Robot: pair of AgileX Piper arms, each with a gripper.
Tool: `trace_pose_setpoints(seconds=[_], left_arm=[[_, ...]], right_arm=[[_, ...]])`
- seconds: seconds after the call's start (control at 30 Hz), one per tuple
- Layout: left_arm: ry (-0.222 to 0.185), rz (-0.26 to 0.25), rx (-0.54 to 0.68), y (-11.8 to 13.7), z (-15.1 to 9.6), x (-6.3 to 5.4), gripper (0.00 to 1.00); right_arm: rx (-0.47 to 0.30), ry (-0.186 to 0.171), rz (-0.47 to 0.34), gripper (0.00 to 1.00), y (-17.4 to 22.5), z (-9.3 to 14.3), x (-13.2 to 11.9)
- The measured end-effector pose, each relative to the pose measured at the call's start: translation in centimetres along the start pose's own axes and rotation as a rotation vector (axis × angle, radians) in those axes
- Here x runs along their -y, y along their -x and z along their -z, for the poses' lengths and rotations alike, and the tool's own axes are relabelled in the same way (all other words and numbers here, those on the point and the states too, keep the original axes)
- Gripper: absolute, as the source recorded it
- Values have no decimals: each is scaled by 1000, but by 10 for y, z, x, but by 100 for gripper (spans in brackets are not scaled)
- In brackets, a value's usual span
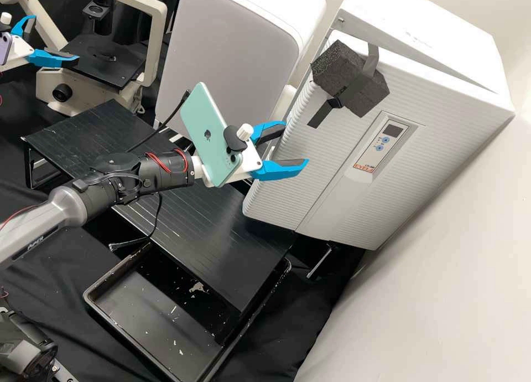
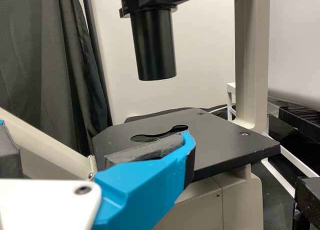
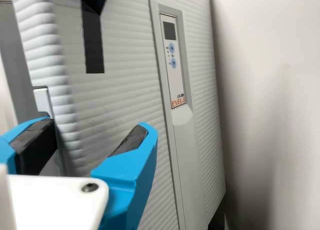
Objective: Open the incubator door
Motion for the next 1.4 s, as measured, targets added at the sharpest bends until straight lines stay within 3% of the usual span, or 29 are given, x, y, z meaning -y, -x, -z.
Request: trace_pose_setpoints(seconds=[0.3, 0.67, 0.87, 1.1, 1.17, 1.33, 1.37, 1.4], left_arm=[[0, 0, 0, 0, 0, 0, 100], [0, 0, 0, 0, 0, 0, 100], [0, 0, 0, 0, 0, 0, 100], [0, 0, 0, 0, 0, 0, 100], [0, 0, 0, 0, 0, 0, 100], [0, 0, 0, 0, 0, 0, 100], [0, 0, 0, 0, 0, 0, 100], [0, 0, 0, 0, 0, 0, 100]], right_arm=[[15, -2, -32, 100, 1, -1, -2], [76, 48, -118, 100, 13, -4, -15], [147, 32, -265, 100, 36, -18, -44], [259, 16, -569, 100, 66, -37, -84], [252, 24, -602, 100, 69, -36, -87], [205, 43, -599, 100, 61, -22, -84], [180, 56, -598, 100, 59, -17, -83], [133, 97, -593, 100, 56, -12, -78]])
